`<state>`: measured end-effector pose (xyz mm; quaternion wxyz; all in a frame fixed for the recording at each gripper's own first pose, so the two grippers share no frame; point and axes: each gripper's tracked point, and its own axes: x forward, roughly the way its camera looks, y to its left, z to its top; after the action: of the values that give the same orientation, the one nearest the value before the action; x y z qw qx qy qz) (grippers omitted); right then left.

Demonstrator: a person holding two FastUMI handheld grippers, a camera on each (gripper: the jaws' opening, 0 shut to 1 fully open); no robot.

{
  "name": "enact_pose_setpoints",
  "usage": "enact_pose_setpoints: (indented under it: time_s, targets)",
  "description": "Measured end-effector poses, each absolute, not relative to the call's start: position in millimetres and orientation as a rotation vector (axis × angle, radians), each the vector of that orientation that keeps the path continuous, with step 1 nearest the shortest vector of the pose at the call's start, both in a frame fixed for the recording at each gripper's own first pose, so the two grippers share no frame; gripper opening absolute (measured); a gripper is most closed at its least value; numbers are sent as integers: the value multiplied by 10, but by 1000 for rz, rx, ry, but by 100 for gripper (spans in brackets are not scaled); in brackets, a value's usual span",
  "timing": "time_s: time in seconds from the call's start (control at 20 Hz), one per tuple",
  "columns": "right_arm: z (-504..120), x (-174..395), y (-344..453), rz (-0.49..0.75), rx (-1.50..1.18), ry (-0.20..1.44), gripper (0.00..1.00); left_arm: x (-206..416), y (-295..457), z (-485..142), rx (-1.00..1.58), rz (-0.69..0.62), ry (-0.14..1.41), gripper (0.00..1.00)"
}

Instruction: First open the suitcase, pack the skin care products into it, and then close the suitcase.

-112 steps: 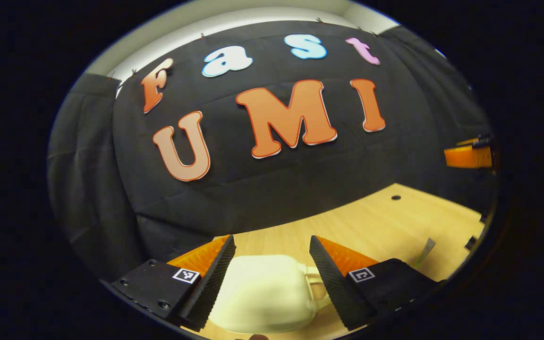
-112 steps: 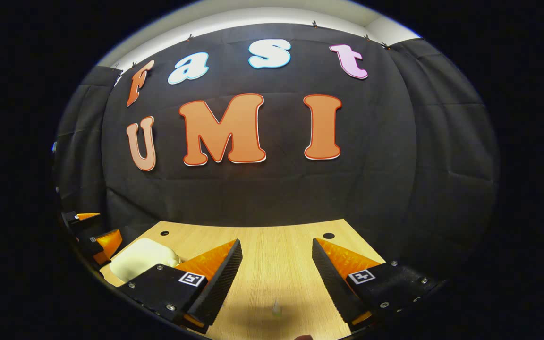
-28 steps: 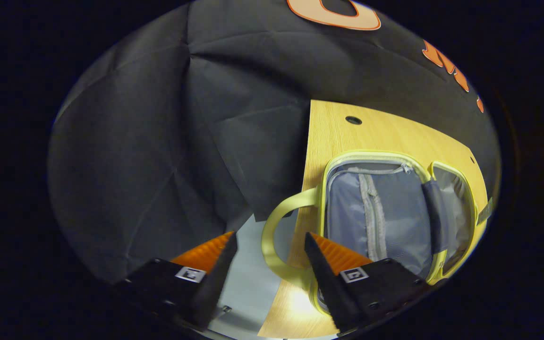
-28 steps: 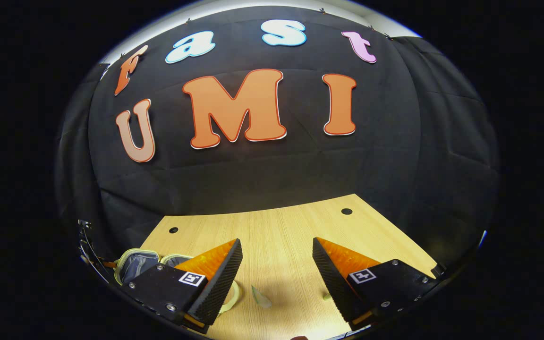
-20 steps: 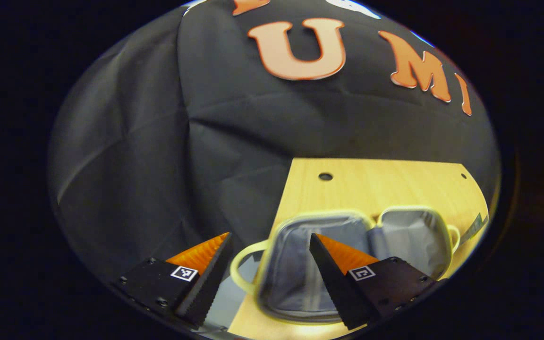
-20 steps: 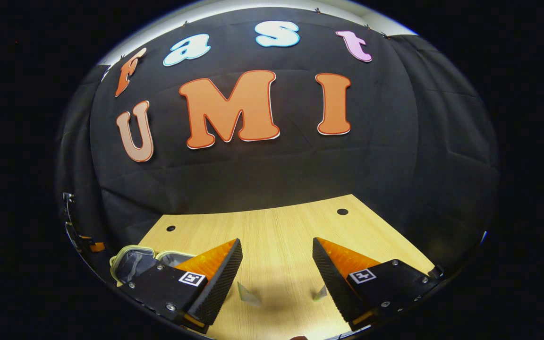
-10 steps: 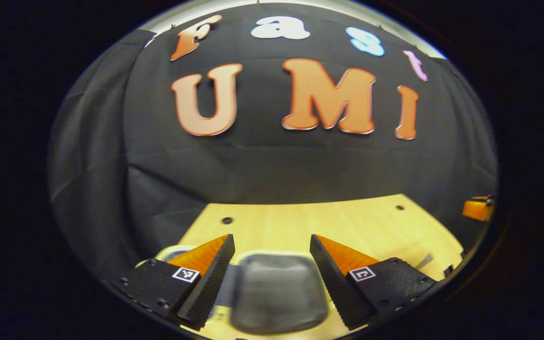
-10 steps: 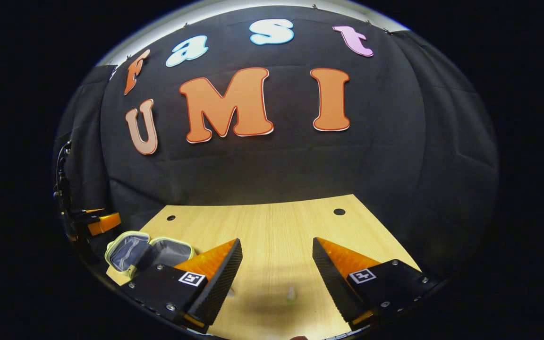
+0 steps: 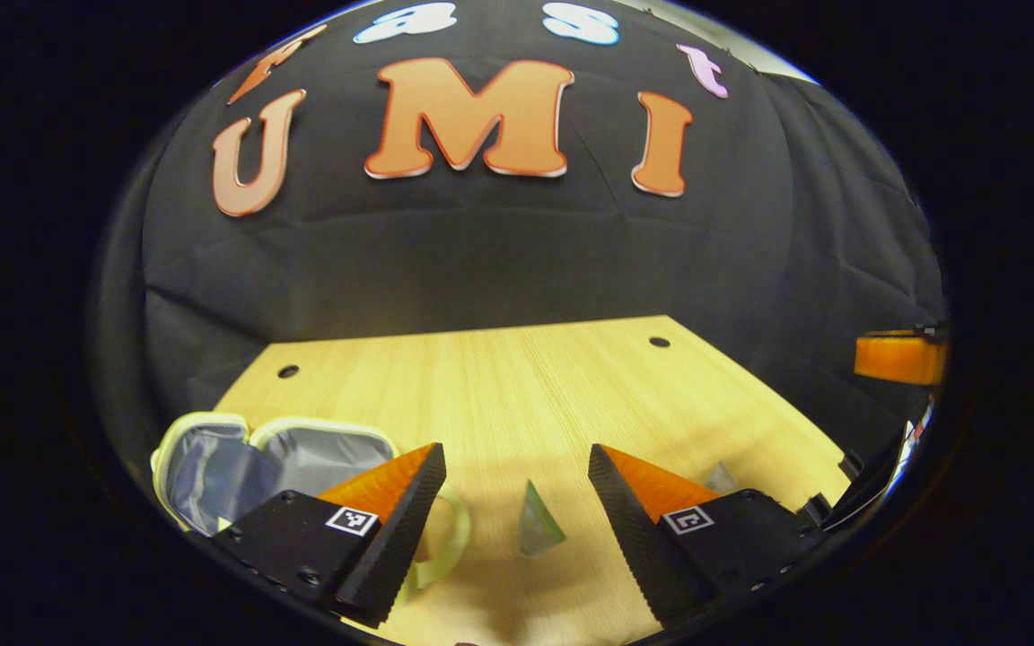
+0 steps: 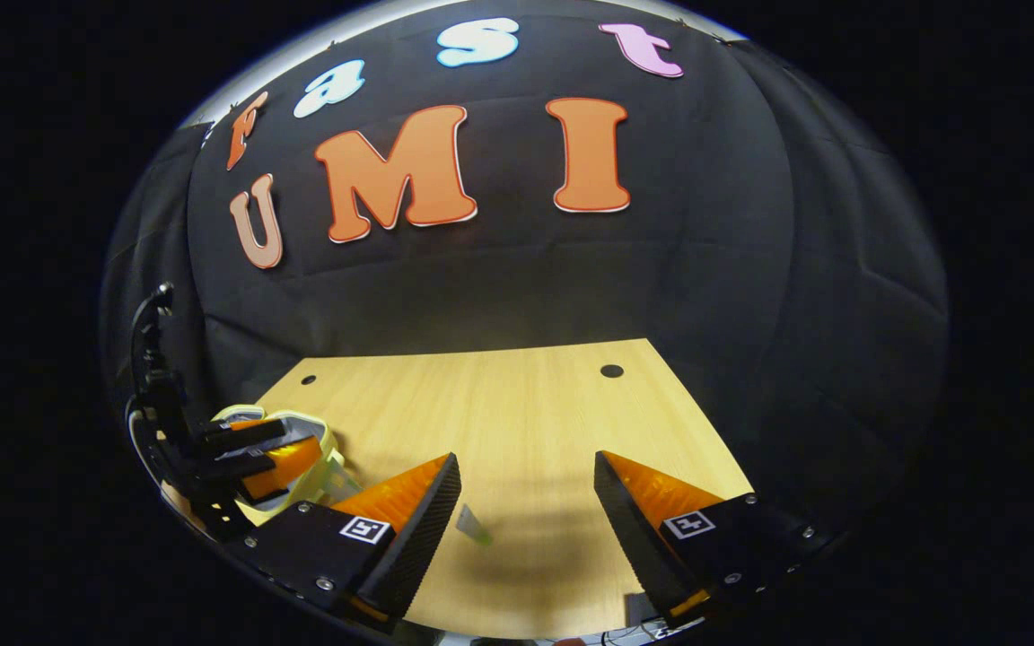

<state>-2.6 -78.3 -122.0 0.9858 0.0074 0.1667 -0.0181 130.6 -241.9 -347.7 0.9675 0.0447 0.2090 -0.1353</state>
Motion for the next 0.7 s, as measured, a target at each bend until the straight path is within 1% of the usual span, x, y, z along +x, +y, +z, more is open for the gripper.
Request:
enact_pose_setpoints:
  time_s: [0.15,0.35,0.45,0.6,0.65,0.7]
  targets:
    - [-1373,-91,-1007,-65,1,375,95,1385,-2421,-3945,152,-247,470,99]
    - [-1572,-111,-1096,-80,-22,425,95,1432,-2452,-4352,177,-245,514,99]
    - [-1654,-95,-1046,-72,-25,445,95,1460,-2441,-4492,225,-229,518,90]
    - [-1770,-59,-925,-48,-41,470,95,1488,-2503,-4564,205,-229,517,39]
    - [-1804,-38,-882,-41,-50,466,96,1472,-2489,-4601,185,-221,545,34]
    - [-1832,-8,-823,-32,-61,460,95,1465,-2498,-4597,152,-221,574,31]
